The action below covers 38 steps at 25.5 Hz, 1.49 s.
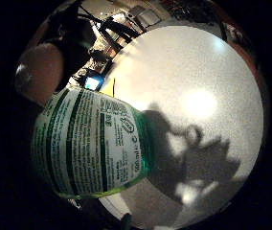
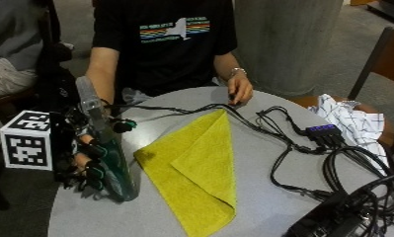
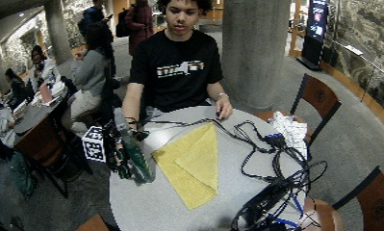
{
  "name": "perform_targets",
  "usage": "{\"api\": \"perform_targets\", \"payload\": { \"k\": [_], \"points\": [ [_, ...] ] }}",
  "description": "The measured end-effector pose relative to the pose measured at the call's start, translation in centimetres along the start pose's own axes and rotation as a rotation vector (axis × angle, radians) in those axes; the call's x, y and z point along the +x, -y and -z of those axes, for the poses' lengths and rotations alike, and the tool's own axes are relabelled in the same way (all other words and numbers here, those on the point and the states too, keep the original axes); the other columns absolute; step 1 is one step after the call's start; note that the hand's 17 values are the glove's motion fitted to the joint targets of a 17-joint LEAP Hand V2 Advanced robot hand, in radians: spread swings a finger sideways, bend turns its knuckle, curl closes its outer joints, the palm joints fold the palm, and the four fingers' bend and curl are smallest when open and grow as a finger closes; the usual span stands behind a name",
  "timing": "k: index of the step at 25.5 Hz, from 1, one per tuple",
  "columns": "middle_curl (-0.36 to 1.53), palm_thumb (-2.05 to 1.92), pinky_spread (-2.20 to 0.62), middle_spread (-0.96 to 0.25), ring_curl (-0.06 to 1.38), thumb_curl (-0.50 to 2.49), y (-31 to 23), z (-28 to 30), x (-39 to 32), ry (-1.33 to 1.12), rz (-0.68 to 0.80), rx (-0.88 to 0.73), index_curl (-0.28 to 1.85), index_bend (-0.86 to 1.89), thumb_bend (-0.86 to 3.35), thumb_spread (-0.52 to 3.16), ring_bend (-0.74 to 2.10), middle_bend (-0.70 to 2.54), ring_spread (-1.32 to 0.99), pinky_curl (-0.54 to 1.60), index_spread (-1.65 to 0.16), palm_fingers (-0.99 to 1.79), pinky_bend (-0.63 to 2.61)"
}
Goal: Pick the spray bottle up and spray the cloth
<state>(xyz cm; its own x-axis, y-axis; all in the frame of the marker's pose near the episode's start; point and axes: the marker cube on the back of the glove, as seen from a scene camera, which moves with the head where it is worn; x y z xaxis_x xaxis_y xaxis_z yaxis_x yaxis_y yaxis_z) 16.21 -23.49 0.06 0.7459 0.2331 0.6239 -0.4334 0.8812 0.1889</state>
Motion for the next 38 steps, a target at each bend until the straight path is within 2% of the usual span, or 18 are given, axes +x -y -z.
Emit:
{"api": "perform_targets", "payload": {
  "k": [3, 6, 10, 18, 23, 38],
  "points": [
    [0.37, 0.9, 0.21, -0.04, 0.3, 0.43, 0.1, 0.0, 0.0, -0.006, 0.001, -0.005, 0.34, 0.35, 0.01, 0.83, 0.24, 0.18, -0.04, 0.27, -0.34, 0.87, 0.53],
    [0.4, 0.98, 0.15, -0.05, 0.33, 0.46, 0.1, -0.1, -0.1, -0.012, 0.013, -0.012, 0.34, 0.28, 0.03, 0.8, 0.33, 0.28, -0.07, 0.26, -0.29, 1.1, 0.47],
    [0.43, 1.02, 0.1, -0.06, 0.37, 0.5, -0.2, -0.1, -0.4, -0.012, 0.057, -0.045, 0.39, 0.25, 0.02, 0.71, 0.34, 0.31, -0.09, 0.28, -0.26, 1.11, 0.46],
    [0.46, 1.05, 0.05, -0.08, 0.39, 0.55, -4.3, 0.1, -2.2, -0.025, 0.158, -0.247, 0.43, 0.22, -0.02, 0.6, 0.31, 0.31, -0.1, 0.3, -0.24, 1.14, 0.45],
    [0.46, 1.05, 0.0, -0.08, 0.39, 0.57, -6.1, 0.9, -3.7, -0.126, 0.173, -0.338, 0.44, 0.19, -0.03, 0.54, 0.32, 0.31, -0.1, 0.31, -0.23, 1.18, 0.47],
    [0.49, 1.03, -0.04, -0.07, 0.42, 0.63, -4.7, 2.2, -6.1, -0.66, -0.16, -0.532, 0.48, 0.18, -0.03, 0.46, 0.36, 0.32, -0.08, 0.33, -0.2, 1.2, 0.5]
  ]
}}
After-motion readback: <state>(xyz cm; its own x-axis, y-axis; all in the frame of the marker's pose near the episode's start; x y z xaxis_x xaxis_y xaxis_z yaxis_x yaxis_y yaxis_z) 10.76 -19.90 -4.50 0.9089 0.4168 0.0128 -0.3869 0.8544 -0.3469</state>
